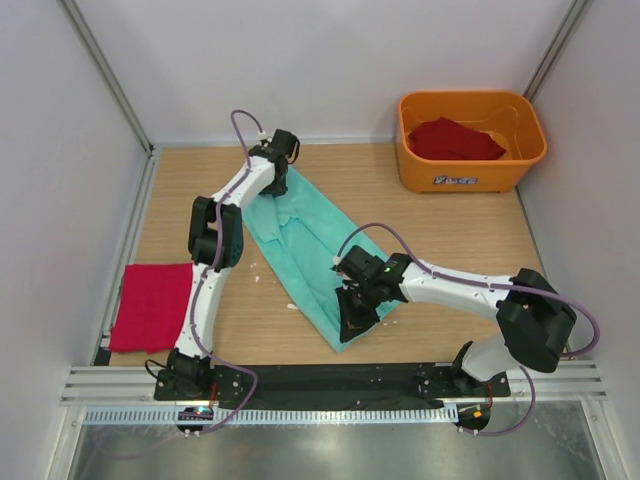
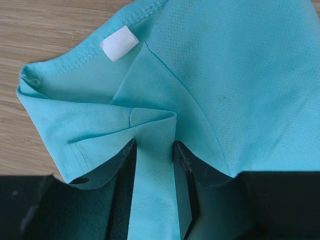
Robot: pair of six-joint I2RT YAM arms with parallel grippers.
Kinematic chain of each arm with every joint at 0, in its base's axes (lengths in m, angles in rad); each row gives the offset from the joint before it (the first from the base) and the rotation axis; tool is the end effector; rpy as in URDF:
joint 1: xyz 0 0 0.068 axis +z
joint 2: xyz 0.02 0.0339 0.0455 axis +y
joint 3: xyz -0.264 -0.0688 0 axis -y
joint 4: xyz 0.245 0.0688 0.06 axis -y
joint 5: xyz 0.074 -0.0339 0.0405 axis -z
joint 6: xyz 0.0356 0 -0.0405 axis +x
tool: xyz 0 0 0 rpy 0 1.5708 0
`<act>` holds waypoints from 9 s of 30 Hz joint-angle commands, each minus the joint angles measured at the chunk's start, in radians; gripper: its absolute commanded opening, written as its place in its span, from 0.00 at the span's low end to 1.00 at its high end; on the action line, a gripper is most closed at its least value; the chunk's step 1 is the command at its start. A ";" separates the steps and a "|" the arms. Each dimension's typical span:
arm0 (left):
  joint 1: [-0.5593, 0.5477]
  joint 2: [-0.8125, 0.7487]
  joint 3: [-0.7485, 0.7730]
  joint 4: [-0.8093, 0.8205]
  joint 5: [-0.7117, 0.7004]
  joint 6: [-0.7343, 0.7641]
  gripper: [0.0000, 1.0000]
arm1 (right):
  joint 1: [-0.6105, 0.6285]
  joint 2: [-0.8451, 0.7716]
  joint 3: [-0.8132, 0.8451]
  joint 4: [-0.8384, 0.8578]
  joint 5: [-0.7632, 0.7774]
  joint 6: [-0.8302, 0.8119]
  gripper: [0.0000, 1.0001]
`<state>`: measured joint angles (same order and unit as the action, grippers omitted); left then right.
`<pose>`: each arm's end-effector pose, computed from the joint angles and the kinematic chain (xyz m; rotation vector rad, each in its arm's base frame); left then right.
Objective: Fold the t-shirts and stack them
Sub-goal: Fold the tshirt
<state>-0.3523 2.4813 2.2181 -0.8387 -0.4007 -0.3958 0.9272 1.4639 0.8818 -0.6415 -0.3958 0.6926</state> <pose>0.5012 -0.1695 0.1744 -0.1793 2.5490 0.2597 0.1485 0.2209 0.1909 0.4543 -2.9566 -0.7930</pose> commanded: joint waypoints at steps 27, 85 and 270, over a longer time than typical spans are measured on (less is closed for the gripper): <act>0.036 -0.200 -0.015 0.021 -0.124 0.017 0.00 | -0.097 -0.073 0.052 -0.084 0.006 -0.102 0.01; 0.113 -0.225 -0.103 0.161 0.157 -0.164 0.00 | -0.338 0.121 0.057 -0.193 -0.246 -0.389 0.02; 0.133 0.013 0.071 0.174 0.658 -0.038 0.34 | -0.435 -0.205 0.149 -0.116 0.199 -0.151 0.52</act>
<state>-0.2222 2.4996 2.2517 -0.7044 0.2241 -0.4297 0.4995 1.2655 1.0370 -0.7860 -0.1810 0.5285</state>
